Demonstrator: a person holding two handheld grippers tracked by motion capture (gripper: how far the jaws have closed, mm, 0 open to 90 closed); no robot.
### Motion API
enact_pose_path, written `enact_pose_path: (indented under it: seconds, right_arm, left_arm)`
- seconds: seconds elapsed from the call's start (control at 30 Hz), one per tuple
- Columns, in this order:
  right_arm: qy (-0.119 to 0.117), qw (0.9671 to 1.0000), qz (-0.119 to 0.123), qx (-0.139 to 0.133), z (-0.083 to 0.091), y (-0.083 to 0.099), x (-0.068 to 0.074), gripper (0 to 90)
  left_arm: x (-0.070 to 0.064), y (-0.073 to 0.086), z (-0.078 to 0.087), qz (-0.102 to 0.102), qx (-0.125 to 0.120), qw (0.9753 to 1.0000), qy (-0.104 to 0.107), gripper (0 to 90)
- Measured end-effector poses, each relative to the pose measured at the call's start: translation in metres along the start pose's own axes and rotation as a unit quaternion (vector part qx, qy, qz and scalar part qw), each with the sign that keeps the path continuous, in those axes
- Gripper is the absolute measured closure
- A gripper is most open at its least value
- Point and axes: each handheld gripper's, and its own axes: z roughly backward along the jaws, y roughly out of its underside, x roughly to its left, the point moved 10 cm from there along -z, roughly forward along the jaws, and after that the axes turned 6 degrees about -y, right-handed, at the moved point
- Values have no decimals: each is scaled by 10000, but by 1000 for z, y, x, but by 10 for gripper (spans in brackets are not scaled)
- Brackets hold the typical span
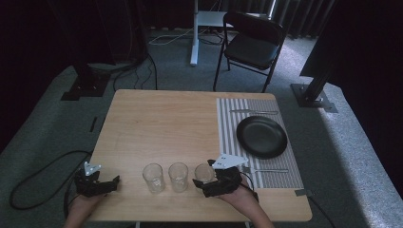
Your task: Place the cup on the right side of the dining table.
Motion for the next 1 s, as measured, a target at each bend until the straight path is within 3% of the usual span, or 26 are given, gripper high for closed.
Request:
enact_pose_path:
  seconds: [0.43, 1.0]
  right_arm:
    - [-215, 9994, 166, 226, -21, -9, 13, 139]
    - [-308, 9974, 315, 572, -44, -21, 22, 139]
  left_arm:
    - [0, 0, 0, -2, 2, 10000, 0, 6]
    - [0, 0, 0, -3, 5, 10000, 2, 5]
